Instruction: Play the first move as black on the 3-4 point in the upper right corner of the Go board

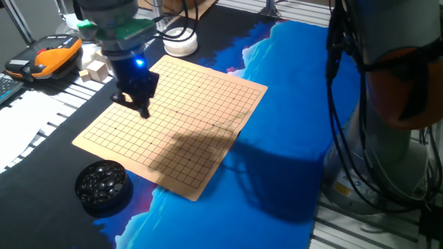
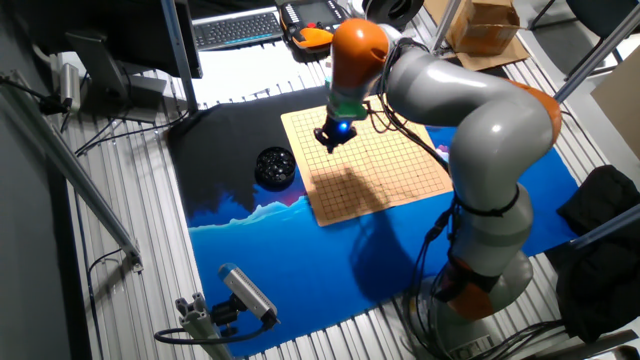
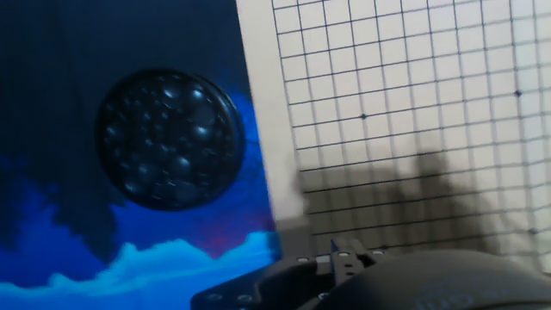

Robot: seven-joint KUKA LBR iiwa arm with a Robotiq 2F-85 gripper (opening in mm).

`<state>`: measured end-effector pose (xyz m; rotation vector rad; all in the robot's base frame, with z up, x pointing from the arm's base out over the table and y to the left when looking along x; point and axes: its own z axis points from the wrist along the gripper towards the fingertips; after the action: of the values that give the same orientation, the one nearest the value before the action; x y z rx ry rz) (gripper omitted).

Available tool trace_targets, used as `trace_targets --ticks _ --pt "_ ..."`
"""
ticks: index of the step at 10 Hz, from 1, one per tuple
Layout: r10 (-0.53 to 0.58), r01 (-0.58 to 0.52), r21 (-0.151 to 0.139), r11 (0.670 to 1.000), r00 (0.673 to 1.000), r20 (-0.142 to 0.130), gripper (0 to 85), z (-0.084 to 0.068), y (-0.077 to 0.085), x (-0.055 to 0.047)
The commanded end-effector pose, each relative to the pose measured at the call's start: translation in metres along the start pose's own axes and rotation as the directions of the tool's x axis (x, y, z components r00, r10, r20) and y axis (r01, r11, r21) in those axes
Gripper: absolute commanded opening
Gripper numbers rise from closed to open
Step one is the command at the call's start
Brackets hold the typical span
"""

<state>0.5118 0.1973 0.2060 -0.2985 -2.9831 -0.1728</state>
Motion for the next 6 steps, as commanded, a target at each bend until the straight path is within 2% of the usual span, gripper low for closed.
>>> trace_targets --ticks 1,3,4,6 --pt "0.022 -0.022 -0.017 1.0 1.0 -0.004 0.0 0.004 0.019 0.002" --pt "0.054 -0.054 -0.025 0.998 0.999 0.004 0.0 0.016 0.037 0.004" --pt "0.072 -0.071 -0.045 0.996 0.997 0.005 0.0 0.022 0.044 0.003" --pt "0.086 -0.085 -0.049 0.995 0.996 0.018 0.0 0.033 0.054 -0.004"
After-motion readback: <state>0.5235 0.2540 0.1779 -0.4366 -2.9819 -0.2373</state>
